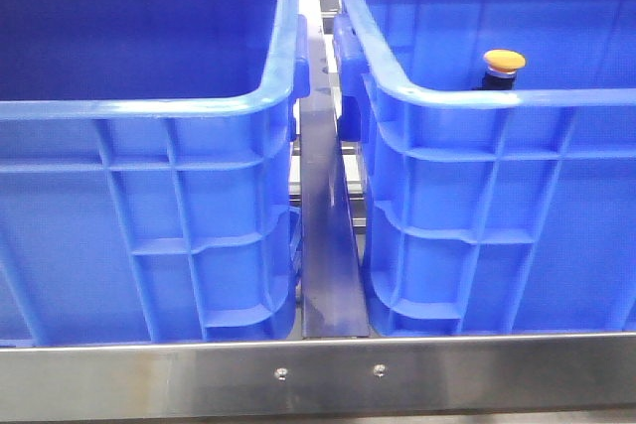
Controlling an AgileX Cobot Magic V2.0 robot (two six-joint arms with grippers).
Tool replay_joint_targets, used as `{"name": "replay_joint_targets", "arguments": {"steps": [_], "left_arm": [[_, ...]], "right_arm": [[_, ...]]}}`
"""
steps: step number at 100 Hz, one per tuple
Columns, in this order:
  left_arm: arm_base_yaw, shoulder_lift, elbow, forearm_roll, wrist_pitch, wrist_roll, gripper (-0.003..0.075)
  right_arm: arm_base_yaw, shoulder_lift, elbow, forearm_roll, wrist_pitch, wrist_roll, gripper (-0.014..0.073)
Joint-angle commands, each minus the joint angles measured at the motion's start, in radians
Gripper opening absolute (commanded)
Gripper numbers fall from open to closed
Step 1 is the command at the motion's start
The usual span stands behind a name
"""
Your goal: Pick red and yellow buttons and place in box
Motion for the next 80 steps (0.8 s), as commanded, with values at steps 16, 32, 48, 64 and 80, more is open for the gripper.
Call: {"name": "replay_joint_targets", "arguments": {"steps": [16,32,48,64,80], "left_arm": [[0.164,-0.237,0.13,-0.009,-0.098,-0.014,-0.002],[0.263,-0.39,0.236,-0.009,-0.13,-0.014,-0.002],[0.301,-0.564,0.346,-0.009,-0.19,-0.014,-0.002],[0.301,-0.731,0.45,-0.011,-0.232,-0.014,-0.002],[0.301,-0.88,0.543,-0.013,-0.277,-0.014,-0.002]], "right_arm": [[-0.007,-0.142,0.023,0.02,-0.003,-0.013,-0.0069],[-0.007,-0.232,0.062,0.02,-0.003,-0.013,-0.0069],[-0.007,-0.332,0.113,0.02,0.009,-0.013,-0.0069],[-0.007,-0.456,0.185,0.02,0.026,-0.013,-0.0069],[-0.007,-0.594,0.267,0.02,0.028,-0.013,-0.0069]]}}
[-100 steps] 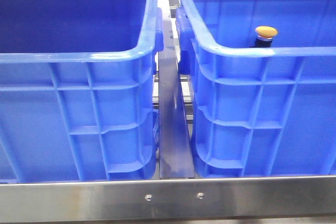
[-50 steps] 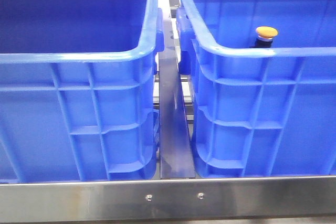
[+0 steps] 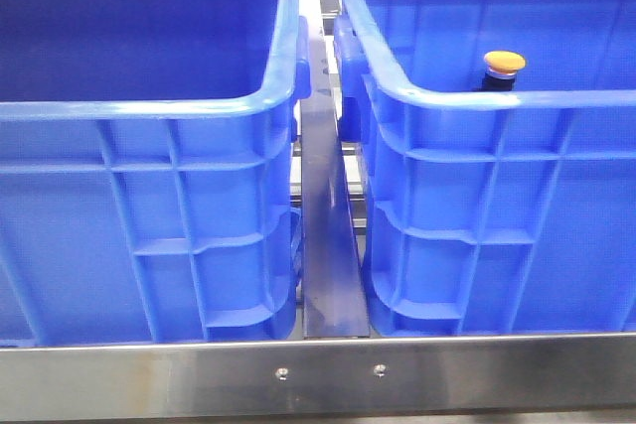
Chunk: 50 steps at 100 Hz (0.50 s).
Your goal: Pick red and yellow buttons and place in box
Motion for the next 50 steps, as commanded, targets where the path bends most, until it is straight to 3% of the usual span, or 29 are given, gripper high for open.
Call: {"name": "replay_joint_targets", "arguments": {"steps": [1,50], "left_arm": [[0.003,-0.07,0.023,-0.013,-0.108,-0.011,-0.002],[0.003,-0.393,0.238,-0.014,-0.202,-0.011,-0.002]], "right_arm": [[-0.007,-0.067,0.015,0.018,-0.003,-0.011,-0.0069],[-0.007,-0.374,0.152,0.019,0.013,-0.012,-0.0069]]}}
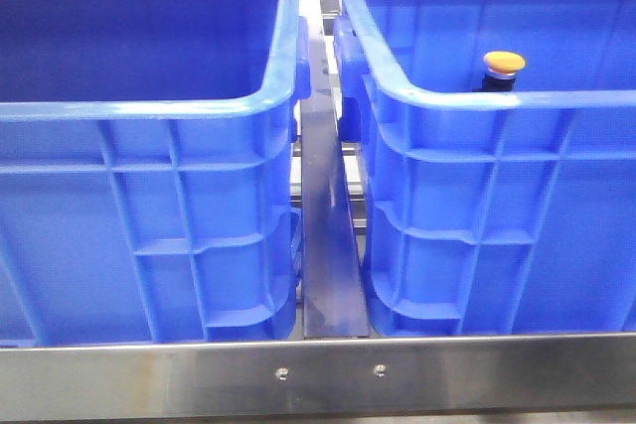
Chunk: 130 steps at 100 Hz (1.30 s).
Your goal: Pick red and yellow buttons and place in box
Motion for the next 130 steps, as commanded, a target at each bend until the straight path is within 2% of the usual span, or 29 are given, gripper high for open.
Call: {"name": "replay_joint_targets", "arguments": {"steps": [1,107,130], "left_arm": [[0.001,-0.01,-0.006,-0.008,-0.098,-0.011,-0.002],[0.001,-0.012,-0.001,-0.002,-0.093,-0.011,-0.002],[0.003,-0.026,0.108,-0.028,-0.169,0.042,-0.002]], "right_arm": [[-0.007,-0.006,-0.024,0.019,-0.006,-0.012,-0.0069],[-0.007,-0.005,-0.022,0.022,-0.006,-0.012,-0.0069],[-0.007,-0.005,-0.022,0.022,-0.007,-0.012,-0.0069]]}}
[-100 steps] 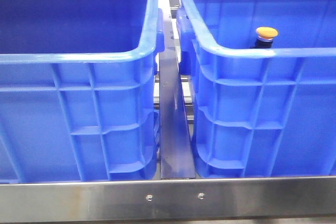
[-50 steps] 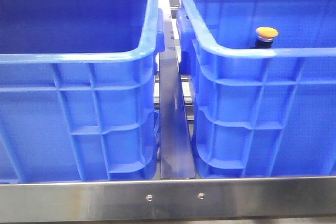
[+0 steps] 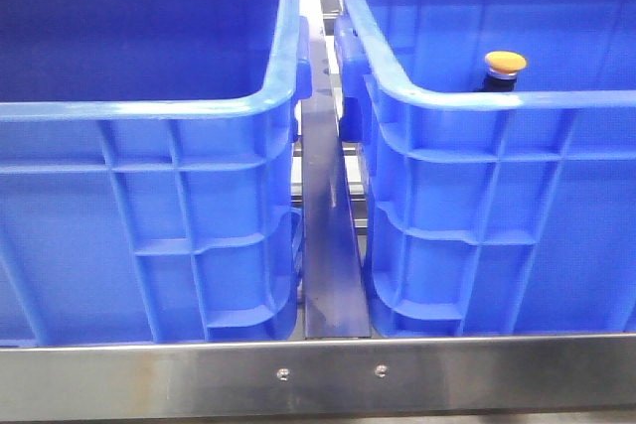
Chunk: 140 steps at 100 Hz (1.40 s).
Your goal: Pick red and yellow buttons and place in box
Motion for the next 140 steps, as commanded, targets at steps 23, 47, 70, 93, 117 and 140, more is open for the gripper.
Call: {"name": "replay_joint_targets", "arguments": {"steps": [23,47,70,93,117,140], "left_arm": [[0.005,-0.03,0.257,-0.049,-0.346,0.061,-0.002],[0.005,-0.03,0.317,-0.023,-0.389,0.061,-0.002],[0.005,-0.03,0.317,-0.023,-0.391,0.061,-0.002],[0.005,-0.03,0.317,-0.023,-0.391,0.061,-0.002],[0.005,-0.03,0.317,-0.023,-0.391,0.061,-0.002],[0.005,-0.03,0.317,-0.023,-0.391,0.061,-0.002]], "right_arm": [[-0.005,0.012,-0.024,0.022,-0.011,-0.01,-0.0069],[-0.005,0.012,-0.023,0.022,-0.013,-0.01,-0.0069],[-0.005,0.012,-0.023,0.022,-0.011,-0.01,-0.0069],[-0.005,0.012,-0.023,0.022,-0.011,-0.01,-0.0069],[-0.005,0.012,-0.023,0.022,-0.011,-0.01,-0.0069],[-0.005,0.012,-0.023,0.022,-0.011,-0.01,-0.0069]]}}
